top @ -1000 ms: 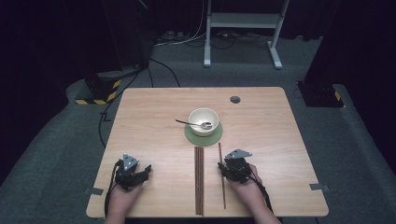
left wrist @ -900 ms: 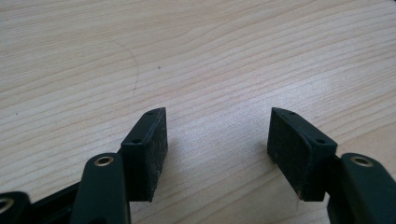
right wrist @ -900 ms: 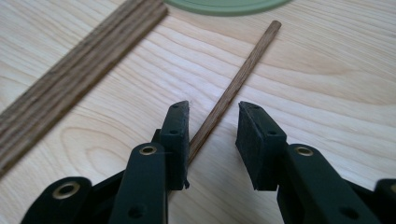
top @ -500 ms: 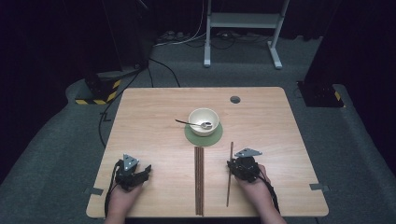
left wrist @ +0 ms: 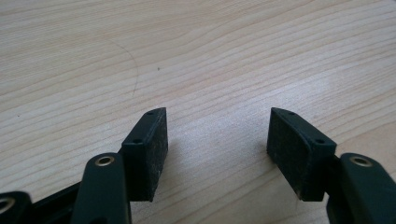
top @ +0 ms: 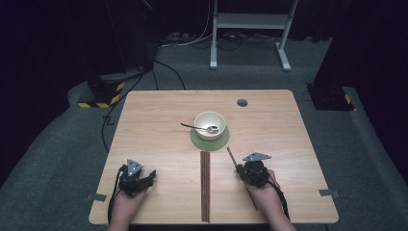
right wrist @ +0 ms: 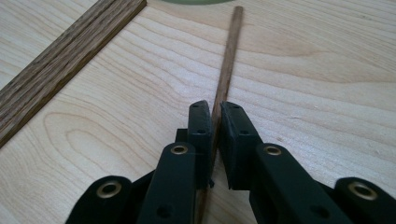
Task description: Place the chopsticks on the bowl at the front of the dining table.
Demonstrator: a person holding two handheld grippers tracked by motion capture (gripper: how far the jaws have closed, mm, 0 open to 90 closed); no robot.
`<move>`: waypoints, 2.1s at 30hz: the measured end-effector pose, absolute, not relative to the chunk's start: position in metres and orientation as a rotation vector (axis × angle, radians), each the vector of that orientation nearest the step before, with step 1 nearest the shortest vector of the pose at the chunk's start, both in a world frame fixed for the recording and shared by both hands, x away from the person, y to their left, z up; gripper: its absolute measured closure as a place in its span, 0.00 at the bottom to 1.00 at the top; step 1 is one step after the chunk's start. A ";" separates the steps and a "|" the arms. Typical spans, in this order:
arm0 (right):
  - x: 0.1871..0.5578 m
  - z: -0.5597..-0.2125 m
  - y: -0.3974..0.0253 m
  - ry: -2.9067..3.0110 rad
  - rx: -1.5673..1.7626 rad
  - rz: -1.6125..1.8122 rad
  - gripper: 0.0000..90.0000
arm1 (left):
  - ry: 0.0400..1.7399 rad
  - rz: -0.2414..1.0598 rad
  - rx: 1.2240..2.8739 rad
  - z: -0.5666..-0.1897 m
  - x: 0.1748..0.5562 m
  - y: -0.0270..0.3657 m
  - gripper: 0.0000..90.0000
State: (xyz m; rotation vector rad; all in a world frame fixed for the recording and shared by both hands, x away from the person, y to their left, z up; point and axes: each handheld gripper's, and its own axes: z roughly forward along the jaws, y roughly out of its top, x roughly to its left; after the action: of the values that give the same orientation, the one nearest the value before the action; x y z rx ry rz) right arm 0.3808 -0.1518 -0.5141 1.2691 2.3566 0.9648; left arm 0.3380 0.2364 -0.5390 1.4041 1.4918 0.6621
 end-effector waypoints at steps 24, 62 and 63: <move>0.373 -0.509 -0.142 2.378 1.230 0.812 0.91 | 1.478 0.674 1.440 -0.539 0.337 0.237 0.43; 0.368 -0.479 -0.155 2.199 1.229 1.132 0.93 | 1.489 0.658 1.425 -0.539 0.338 0.237 0.43; 0.369 -0.477 -0.155 2.200 1.225 1.132 0.93 | 1.489 0.658 1.425 -0.539 0.338 0.237 0.43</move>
State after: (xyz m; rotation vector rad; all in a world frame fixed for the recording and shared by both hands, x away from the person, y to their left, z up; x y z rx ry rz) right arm 0.3688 -0.1553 -0.4771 1.2246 2.2002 1.1320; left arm 0.3376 0.2371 -0.5387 1.4246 1.4889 0.6582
